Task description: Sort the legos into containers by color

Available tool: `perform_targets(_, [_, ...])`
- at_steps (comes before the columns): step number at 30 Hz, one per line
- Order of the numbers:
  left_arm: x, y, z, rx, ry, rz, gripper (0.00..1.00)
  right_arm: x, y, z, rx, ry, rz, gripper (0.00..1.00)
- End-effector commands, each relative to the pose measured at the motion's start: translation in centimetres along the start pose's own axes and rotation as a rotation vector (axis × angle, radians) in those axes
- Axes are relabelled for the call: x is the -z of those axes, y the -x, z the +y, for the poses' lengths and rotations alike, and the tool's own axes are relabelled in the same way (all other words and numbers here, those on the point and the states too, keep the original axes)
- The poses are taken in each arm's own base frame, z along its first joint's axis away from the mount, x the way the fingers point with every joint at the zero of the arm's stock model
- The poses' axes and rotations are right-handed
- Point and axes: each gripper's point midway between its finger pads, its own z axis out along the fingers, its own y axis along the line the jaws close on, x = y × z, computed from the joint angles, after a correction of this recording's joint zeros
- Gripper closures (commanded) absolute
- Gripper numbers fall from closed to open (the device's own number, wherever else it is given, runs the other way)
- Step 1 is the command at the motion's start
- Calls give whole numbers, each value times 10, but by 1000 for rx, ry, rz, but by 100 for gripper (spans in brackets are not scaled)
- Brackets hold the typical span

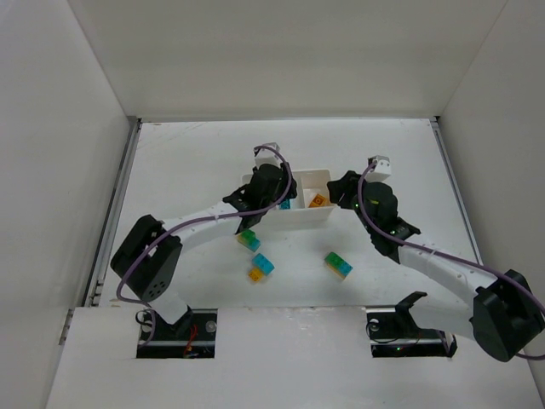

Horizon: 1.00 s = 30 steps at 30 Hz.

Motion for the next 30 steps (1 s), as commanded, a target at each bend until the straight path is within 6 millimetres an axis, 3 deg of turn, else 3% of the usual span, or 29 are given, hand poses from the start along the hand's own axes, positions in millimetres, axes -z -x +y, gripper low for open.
perform_targets(1, [25,45,-17,12,-53,-106,52,0,15,12,-6,32,-56,50])
perform_targets(6, [49,43,-15,26,-84,-111,65,19,-7,6,-1,15,16,75])
perform_targets(10, [69,24,-11,45,-129,-81,78,50,-38,-6,30,-64,124,78])
perform_targets(12, [77,11,-9,55,-152,-53,81,68,-57,-14,55,-125,195,70])
perform_targets(15, [86,-7,-7,66,-179,-19,81,91,-79,-20,103,-178,296,42])
perform_targets(17, [91,-13,-6,76,-194,-11,79,106,-92,-19,159,-200,374,33])
perform_targets(22, [102,-10,-2,92,-230,-31,75,132,-113,-20,340,-241,535,26])
perform_targets(30, [123,1,-5,116,-312,-60,70,141,-134,-13,454,-192,691,22])
